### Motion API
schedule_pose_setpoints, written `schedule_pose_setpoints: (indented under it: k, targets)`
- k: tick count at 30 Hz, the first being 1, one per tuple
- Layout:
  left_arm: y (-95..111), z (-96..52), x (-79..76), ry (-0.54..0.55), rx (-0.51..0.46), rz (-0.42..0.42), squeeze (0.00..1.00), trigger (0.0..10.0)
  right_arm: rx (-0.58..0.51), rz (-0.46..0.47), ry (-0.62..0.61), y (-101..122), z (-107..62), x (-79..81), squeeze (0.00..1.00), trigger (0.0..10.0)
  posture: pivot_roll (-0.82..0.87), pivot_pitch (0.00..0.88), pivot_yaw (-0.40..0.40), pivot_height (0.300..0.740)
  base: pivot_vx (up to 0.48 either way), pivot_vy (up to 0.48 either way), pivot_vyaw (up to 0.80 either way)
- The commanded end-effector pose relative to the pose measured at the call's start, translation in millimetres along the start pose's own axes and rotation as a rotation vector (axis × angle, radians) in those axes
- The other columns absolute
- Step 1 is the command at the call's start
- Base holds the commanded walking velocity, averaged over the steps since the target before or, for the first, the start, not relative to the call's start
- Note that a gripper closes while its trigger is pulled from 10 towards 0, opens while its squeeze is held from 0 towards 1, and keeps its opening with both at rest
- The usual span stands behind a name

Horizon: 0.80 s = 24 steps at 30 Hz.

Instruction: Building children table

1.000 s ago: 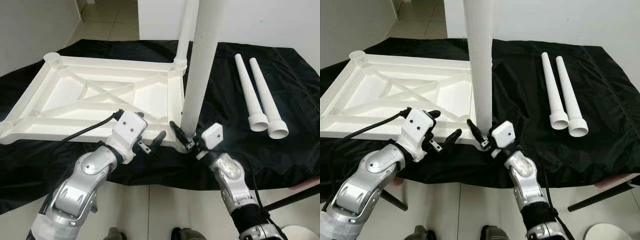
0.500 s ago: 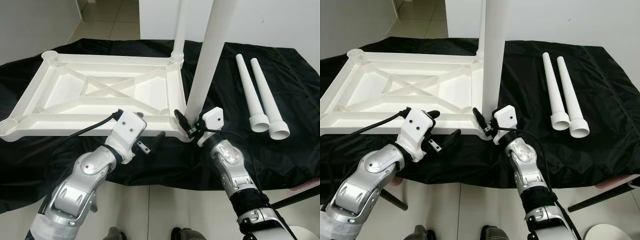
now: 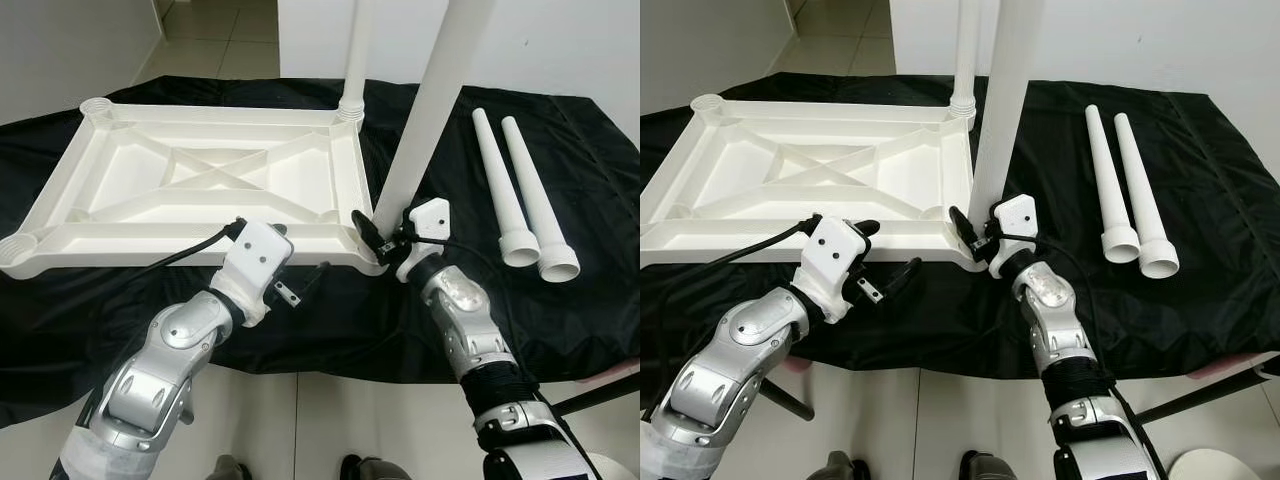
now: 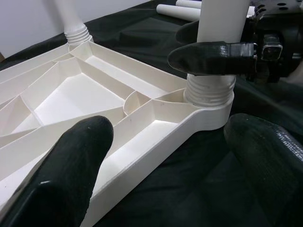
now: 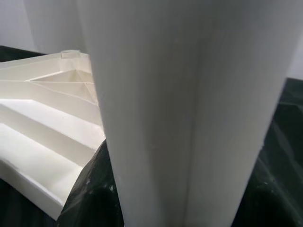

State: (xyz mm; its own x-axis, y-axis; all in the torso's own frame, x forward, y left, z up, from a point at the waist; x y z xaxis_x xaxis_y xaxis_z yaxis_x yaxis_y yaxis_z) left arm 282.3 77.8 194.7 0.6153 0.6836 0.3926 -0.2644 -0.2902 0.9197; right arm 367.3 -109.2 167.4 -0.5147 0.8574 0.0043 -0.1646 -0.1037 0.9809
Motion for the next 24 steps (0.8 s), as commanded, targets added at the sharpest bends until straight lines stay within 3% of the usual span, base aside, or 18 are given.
schedule_pose_setpoints:
  k: [1, 5, 7, 8, 10, 12, 15, 18, 23, 24]
  targets:
    - [4.3, -0.7, -2.0, -0.034, -0.016, 0.002, 0.0, 10.0, 0.185, 0.167, -0.086, -47.3, -18.2, -7.7, 0.0, 10.0, 0.0, 0.14, 0.011, 0.74, 0.0, 0.0, 0.0]
    - [4.8, -0.9, -2.0, -0.035, -0.017, 0.005, 0.0, 10.0, 0.192, 0.156, -0.077, -49.2, -18.3, -5.5, 0.0, 10.0, 0.0, 0.134, 0.011, 0.74, 0.0, 0.0, 0.0]
    - [4.9, -1.2, -2.5, -0.035, -0.018, 0.006, 0.0, 10.0, 0.229, 0.198, -0.071, -55.5, -19.7, -3.2, 0.0, 10.0, 0.0, 0.132, 0.009, 0.74, 0.0, 0.0, 0.0]
    - [5.1, -1.4, -2.7, -0.036, -0.019, 0.007, 0.0, 10.0, 0.162, 0.119, -0.051, -47.3, -18.8, -1.5, 0.0, 10.0, 0.0, 0.131, 0.009, 0.74, 0.0, 0.0, 0.0]
    - [5.1, -1.4, -2.7, -0.036, -0.019, 0.007, 0.0, 10.0, 0.162, 0.119, -0.051, -47.3, -18.8, -1.5, 0.0, 10.0, 0.0, 0.131, 0.009, 0.74, 0.0, 0.0, 0.0]
    - [5.1, -1.2, -2.3, -0.036, -0.018, 0.008, 0.0, 10.0, 0.077, 0.032, -0.015, -33.7, -18.3, 3.5, 0.0, 10.0, 0.0, 0.13, 0.008, 0.74, 0.0, 0.0, 0.0]
    - [5.2, -1.4, -2.4, -0.036, -0.018, 0.009, 0.0, 10.0, 0.024, -0.001, -0.009, -24.1, -18.5, 5.3, 0.0, 10.0, 0.0, 0.127, 0.006, 0.74, 0.0, 0.0, 0.0]
    - [5.3, -1.9, -2.6, -0.033, -0.018, 0.01, 0.0, 10.0, -0.108, -0.087, 0.024, -1.2, -22.6, 9.4, 0.0, 10.0, 0.0, 0.124, 0.004, 0.74, 0.0, 0.0, 0.0]
    - [5.1, -1.9, -3.1, -0.033, -0.018, 0.01, 0.0, 10.0, -0.121, -0.09, 0.022, 2.3, -24.7, 7.8, 0.0, 10.0, 0.0, 0.122, 0.004, 0.74, 0.0, 0.0, 0.0]
    - [4.8, -1.5, -3.6, -0.036, -0.018, 0.009, 0.0, 10.0, -0.1, -0.131, 0.036, 1.9, -24.4, 7.6, 0.0, 10.0, -0.01, 0.118, 0.005, 0.74, 0.0, 0.0, 0.0]
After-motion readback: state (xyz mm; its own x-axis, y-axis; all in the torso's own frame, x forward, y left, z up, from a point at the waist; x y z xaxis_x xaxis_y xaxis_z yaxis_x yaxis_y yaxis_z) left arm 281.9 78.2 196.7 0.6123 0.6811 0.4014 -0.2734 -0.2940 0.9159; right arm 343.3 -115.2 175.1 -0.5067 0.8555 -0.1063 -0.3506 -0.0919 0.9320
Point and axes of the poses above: a point about 5 cm out from each wrist's last joint towards the gripper, its own z axis pointing out of the wrist towards the gripper, its own y axis along the axis of the wrist's last joint, x = y × z, the point moved 3 cm from there along z, pointing out of the wrist towards the gripper, and after that the axes turned 6 degrees about z, right-handed, at the moved point
